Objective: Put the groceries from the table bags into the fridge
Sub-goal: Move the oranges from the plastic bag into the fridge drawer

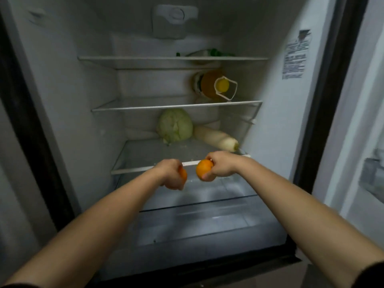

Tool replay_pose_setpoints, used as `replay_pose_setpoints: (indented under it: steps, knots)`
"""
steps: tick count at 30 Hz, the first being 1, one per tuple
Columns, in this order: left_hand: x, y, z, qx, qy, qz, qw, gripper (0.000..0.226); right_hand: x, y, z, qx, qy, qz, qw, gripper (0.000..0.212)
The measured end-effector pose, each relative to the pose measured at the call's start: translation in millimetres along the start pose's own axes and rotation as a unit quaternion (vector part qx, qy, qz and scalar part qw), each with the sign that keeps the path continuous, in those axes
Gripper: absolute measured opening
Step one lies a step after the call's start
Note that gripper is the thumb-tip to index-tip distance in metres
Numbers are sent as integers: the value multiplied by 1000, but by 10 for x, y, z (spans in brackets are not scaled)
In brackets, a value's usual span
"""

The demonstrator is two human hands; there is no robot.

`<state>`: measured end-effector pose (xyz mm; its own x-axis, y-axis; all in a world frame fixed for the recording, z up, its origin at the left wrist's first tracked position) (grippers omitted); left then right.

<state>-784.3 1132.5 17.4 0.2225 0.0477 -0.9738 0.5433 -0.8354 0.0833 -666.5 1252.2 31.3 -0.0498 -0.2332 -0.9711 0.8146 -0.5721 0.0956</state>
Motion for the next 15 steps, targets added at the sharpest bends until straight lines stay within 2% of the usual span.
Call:
replay_pose_setpoints:
  steps: [3, 7, 9, 11, 15]
  knots:
    - [184, -179, 89, -28, 6, 80, 996, 63, 264, -312, 17, 9, 25, 124, 992, 48]
    - [471, -329, 190, -39, -30, 145, 988, 66, 635, -588, 26, 20, 64, 226, 972, 67]
    - [616, -373, 242, -39, -24, 174, 984, 69, 755, -670, 57, 8, 66, 232, 970, 55]
    - [722, -393, 256, -28, -13, 200, 979, 73, 794, -732, 96, -14, 66, 197, 978, 41]
    - [831, -446, 259, -10, 2, 220, 975, 76, 887, -769, 69, -17, 93, 203, 975, 47]
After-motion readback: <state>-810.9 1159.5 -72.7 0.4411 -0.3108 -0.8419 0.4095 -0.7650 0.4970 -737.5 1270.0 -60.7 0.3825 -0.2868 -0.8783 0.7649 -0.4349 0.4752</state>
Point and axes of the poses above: each hand's wrist, its own y-axis away from the middle knuckle, its own x-axis out of the palm, z = x × y, the point moved 7 cm from there along -y, towards the middle knuckle, and after that the axes turned 2 degrees about x, right-handed, at the moved point
